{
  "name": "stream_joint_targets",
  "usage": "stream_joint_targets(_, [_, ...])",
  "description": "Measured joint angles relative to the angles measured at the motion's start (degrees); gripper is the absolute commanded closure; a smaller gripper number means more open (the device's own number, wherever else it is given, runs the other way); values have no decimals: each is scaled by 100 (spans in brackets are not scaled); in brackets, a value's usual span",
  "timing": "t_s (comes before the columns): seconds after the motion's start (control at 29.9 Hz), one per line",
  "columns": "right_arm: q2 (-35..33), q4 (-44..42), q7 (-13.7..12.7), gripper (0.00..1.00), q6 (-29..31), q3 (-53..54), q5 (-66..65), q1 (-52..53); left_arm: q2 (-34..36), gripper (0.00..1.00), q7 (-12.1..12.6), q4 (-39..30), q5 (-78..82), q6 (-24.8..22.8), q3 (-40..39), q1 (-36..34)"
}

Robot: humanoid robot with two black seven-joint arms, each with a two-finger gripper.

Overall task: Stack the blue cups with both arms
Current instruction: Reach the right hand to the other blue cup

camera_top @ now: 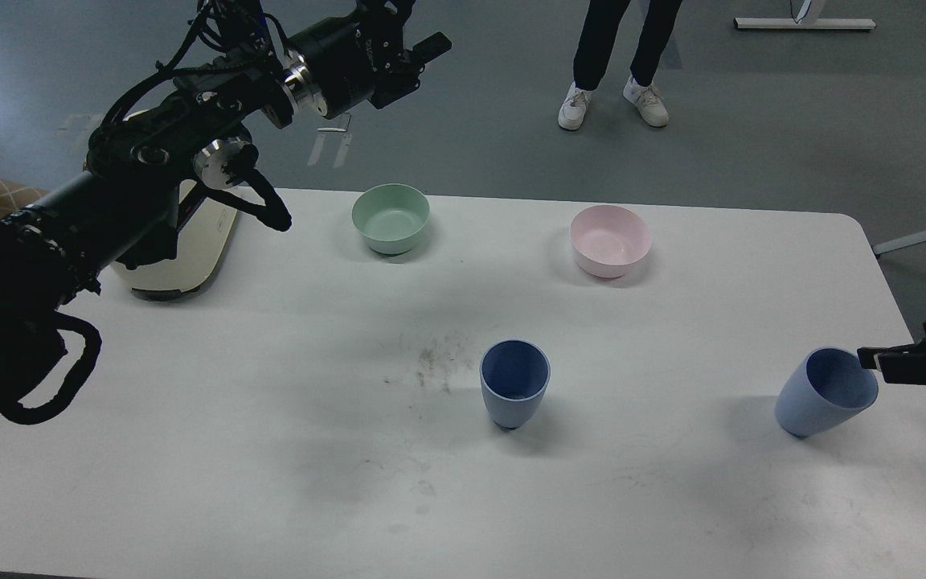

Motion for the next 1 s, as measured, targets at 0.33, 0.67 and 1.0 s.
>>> stream_joint_targets(0.33, [357, -46, -23, 2, 0, -24, -100, -108, -6, 4, 0, 0, 0, 0, -11, 6])
stream_joint_targets(0.67, [458, -113, -37, 4, 0, -26, -396, -198, 10, 4, -1, -5, 2, 0, 1, 12])
stream_joint_targets(1.0, [585, -195, -65, 37, -1, -26, -461, -262, 17, 4, -1, -9, 7, 0, -1, 23])
